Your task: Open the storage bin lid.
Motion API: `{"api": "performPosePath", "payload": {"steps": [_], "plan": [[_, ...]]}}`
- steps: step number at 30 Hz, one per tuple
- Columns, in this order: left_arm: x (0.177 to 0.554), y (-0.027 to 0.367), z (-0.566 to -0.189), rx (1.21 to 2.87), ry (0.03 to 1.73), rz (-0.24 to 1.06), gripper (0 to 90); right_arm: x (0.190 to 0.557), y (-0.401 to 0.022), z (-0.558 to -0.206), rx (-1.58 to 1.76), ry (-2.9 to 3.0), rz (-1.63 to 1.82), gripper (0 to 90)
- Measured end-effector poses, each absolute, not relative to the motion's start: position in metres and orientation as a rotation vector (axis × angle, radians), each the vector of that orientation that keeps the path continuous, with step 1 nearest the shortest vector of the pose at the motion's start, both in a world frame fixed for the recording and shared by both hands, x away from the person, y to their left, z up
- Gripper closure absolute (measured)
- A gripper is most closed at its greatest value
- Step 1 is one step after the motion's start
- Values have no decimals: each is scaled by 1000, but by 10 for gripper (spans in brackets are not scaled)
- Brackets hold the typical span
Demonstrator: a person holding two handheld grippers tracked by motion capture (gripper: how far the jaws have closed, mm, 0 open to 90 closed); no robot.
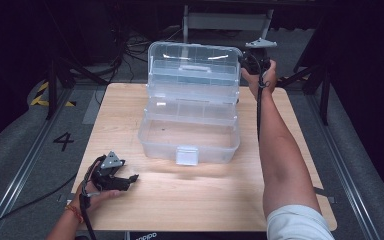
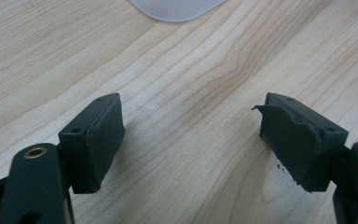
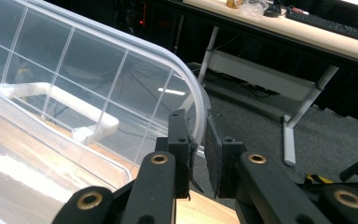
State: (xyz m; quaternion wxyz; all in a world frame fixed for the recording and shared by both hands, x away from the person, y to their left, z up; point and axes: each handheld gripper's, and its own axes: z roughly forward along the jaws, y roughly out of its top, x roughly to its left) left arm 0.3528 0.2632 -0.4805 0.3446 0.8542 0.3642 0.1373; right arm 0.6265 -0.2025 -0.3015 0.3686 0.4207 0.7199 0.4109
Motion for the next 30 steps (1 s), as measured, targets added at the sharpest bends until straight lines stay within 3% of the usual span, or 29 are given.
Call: {"api": "performPosePath", "payload": {"steps": [8,16,30], "plan": [[353,263,-481,2219,945,356,223,632,-202,-308,1095,1859,1013,776],[353,263,-481,2221,945,352,222,627,-205,-306,1089,1881,1020,803],[353,263,-481,2214,944,361,222,596,-205,-302,996,1942,1026,786]]}}
